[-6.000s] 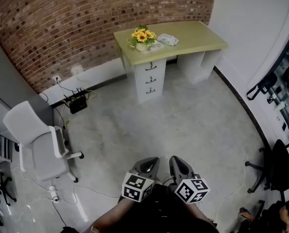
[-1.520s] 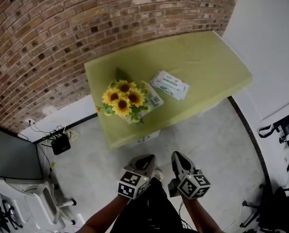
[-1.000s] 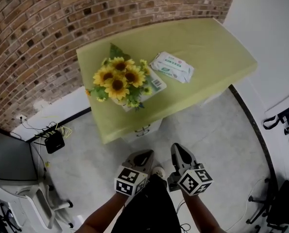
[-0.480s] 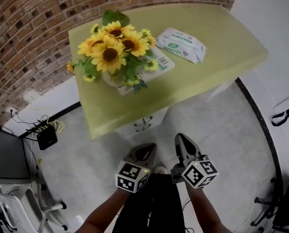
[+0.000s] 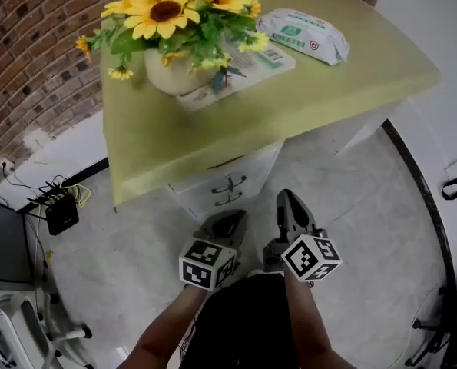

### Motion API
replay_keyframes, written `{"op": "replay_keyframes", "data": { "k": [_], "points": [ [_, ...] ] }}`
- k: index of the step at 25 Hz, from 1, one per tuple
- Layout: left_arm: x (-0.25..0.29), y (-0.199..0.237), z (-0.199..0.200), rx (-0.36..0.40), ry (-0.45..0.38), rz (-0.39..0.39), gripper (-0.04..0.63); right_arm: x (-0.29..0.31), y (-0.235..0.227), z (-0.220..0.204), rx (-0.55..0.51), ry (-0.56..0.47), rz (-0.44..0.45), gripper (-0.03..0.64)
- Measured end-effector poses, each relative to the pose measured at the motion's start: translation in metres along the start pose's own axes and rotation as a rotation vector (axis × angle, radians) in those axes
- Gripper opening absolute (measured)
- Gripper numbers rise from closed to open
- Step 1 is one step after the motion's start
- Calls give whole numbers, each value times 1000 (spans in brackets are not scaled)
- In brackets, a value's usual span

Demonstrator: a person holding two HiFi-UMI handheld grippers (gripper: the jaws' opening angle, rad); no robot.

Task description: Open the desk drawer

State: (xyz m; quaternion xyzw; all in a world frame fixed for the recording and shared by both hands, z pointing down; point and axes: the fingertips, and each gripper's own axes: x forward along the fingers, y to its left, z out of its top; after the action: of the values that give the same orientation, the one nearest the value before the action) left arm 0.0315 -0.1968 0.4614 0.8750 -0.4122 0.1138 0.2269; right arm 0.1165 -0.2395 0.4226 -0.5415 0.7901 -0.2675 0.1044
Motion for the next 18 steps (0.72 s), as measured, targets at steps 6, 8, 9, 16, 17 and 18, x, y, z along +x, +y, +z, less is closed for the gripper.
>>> {"op": "replay_keyframes", "data": {
  "k": [6, 8, 9, 16, 17, 18],
  "points": [
    [29, 21, -31, -29, -40, -13, 9, 13, -13, -39, -20, 40, 82, 14],
    [34, 23, -40, -21, -49, -17, 9, 14, -15, -53, -36, 69, 111, 14],
    [37, 22, -45, -10, -50, -21, 9, 13, -17, -60, -38, 80, 124, 14],
    [47, 32, -81, 29, -69, -3, 10, 9, -34, -89, -65, 104, 188, 14],
    [48, 34, -87, 33, -70, -2, 10, 9, -36, -94, -75, 111, 199, 14],
    [50, 36, -93, 34, -74, -5, 10, 10, -39, -100, -78, 118, 210, 14]
  ]
}}
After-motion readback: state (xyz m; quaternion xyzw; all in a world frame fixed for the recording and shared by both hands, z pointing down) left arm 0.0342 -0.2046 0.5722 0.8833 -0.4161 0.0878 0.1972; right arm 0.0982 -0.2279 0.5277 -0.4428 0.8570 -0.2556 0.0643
